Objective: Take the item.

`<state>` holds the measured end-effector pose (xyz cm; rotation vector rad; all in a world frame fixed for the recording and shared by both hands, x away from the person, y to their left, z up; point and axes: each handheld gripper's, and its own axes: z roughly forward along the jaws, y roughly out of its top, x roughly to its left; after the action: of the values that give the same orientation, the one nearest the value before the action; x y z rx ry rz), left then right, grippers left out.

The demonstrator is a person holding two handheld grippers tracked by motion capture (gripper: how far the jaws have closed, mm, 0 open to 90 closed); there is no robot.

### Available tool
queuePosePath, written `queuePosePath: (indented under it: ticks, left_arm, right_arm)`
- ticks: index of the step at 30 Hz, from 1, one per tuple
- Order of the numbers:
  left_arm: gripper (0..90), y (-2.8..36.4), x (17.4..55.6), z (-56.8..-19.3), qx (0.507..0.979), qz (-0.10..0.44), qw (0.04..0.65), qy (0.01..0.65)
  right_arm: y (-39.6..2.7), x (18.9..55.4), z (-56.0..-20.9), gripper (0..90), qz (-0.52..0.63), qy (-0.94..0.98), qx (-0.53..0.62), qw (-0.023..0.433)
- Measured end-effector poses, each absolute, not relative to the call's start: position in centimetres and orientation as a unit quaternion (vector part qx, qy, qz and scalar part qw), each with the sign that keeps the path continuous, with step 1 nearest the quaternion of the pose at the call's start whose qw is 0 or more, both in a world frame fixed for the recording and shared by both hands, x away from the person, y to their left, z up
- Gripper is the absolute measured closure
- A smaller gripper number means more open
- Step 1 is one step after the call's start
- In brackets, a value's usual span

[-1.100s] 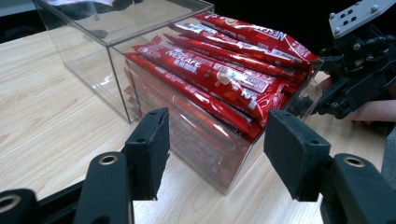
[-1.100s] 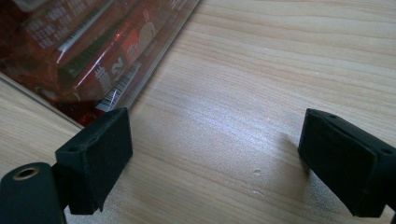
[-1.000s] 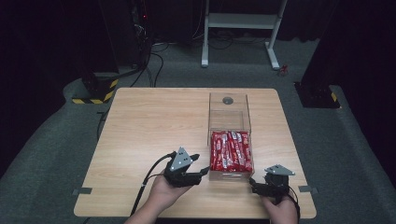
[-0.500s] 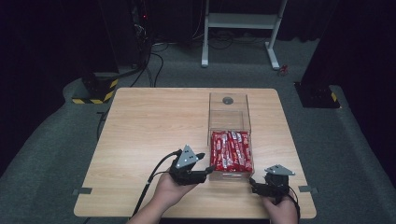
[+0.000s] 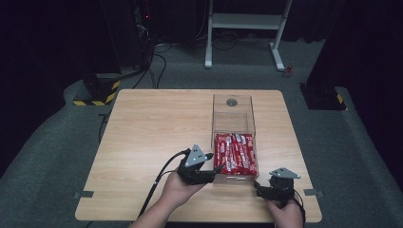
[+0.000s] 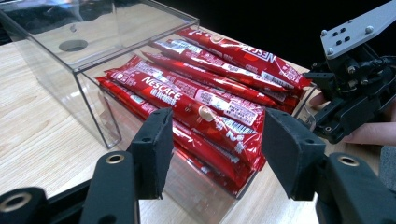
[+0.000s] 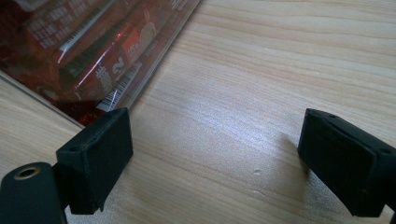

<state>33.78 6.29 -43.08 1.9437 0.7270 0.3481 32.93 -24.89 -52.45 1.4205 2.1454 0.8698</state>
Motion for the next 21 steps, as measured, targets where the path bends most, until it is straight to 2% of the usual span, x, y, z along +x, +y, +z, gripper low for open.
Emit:
queuePosePath:
  ticks: [13,21]
  left_arm:
    - [49.1,5.0,35.0,-43.4,0.809,0.139,0.484,0.303]
    - [61.2,4.6,35.1,-44.0,0.808,0.142,0.478,0.313]
  right_arm:
    - [-24.9,32.9,-52.4,10.3,0.313,0.772,0.511,0.211]
    - [-24.9,32.9,-52.4,10.5,0.314,0.773,0.510,0.211]
